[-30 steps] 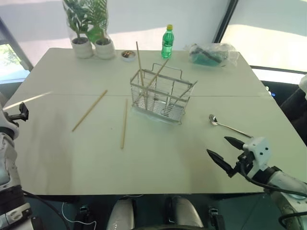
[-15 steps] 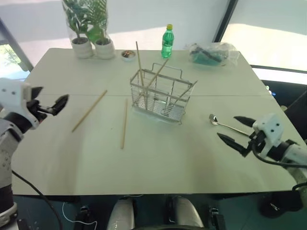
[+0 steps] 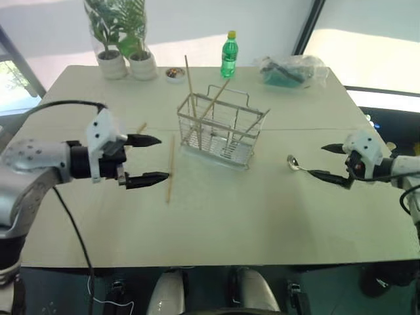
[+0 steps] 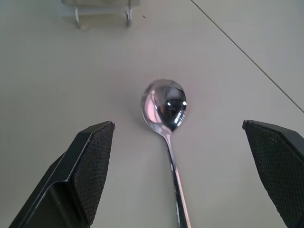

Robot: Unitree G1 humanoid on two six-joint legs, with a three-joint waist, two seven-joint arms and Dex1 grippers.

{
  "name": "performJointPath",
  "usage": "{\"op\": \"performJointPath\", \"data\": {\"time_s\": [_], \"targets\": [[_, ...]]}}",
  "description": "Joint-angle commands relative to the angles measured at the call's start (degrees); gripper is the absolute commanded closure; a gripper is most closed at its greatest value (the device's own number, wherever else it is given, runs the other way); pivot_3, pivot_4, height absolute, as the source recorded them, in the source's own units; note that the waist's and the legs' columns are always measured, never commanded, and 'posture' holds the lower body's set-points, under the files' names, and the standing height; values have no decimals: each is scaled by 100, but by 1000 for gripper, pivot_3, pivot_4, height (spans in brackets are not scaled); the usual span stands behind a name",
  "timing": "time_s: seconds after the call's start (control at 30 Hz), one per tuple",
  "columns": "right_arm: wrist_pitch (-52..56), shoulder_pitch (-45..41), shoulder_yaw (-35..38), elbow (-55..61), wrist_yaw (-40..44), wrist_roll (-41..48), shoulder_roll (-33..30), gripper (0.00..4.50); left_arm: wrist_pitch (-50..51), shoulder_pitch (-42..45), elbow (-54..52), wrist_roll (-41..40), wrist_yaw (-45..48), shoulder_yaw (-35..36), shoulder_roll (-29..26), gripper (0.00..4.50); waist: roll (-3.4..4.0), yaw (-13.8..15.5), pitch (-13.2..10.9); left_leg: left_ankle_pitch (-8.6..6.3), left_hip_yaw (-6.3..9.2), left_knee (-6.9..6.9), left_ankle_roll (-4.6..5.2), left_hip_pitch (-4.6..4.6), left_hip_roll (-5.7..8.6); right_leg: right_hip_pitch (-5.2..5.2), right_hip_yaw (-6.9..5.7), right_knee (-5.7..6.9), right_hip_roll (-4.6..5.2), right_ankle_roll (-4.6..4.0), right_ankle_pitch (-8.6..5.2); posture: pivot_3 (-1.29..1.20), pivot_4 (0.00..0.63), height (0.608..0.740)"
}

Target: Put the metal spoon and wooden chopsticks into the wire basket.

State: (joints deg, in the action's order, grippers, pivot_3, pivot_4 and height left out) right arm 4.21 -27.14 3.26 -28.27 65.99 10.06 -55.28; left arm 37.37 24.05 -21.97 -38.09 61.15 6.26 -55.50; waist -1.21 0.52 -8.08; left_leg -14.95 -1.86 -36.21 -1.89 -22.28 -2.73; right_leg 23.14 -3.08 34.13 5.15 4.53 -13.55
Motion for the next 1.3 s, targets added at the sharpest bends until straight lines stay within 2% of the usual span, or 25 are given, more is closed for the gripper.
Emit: {"op": "performJointPath", "data": {"time_s": [0.03,0.37,0.43,0.63,0.9,1.0,1.23,1.3], "targets": [[-463,-360,-140,-624,96,-362,-144,0,-7,268,57,-10,88,-104,59,47,0,-5,0,0,2,1,0,0,-2,0,0,0,-4,0,0,0,150,717],[-794,-968,-517,-1819,165,-783,294,0,-13,397,8,-7,184,-247,133,47,3,-26,-2,1,3,-2,-2,6,-7,-3,7,7,-12,0,0,0,150,717],[-1246,-901,-449,-1874,78,-763,421,0,48,380,-34,-75,226,-199,78,47,3,-26,-2,2,3,-2,-2,7,-7,-3,8,8,-12,1,1,0,150,717],[-1656,-1147,-655,-2519,-40,-1080,596,0,120,433,-79,-94,278,-133,6,47,5,-15,-3,3,3,-3,-4,8,-6,-7,10,7,-12,2,1,0,150,717],[-1366,-1380,-732,-3004,154,-1219,697,0,177,462,-83,-95,301,-77,-47,47,4,-25,-3,3,3,-2,-5,28,-6,-26,12,7,-13,2,0,0,150,717],[-1114,-1424,-713,-3073,175,-1205,743,929,214,520,-70,-100,293,-78,-45,0,2,-26,-4,3,3,-2,-5,49,-6,-47,12,4,-12,1,-1,0,150,717],[-851,-1391,-646,-2937,316,-1126,782,4429,303,600,-74,-184,404,-92,-96,0,2,-33,-4,2,3,-1,-5,83,-5,-79,17,4,-12,1,-2,0,150,717],[-811,-1364,-633,-2873,306,-1117,798,4429,308,609,-76,-195,418,-98,-104,0,0,-37,-3,2,5,3,-5,82,-6,-78,17,5,-15,2,-3,0,150,717]]}}
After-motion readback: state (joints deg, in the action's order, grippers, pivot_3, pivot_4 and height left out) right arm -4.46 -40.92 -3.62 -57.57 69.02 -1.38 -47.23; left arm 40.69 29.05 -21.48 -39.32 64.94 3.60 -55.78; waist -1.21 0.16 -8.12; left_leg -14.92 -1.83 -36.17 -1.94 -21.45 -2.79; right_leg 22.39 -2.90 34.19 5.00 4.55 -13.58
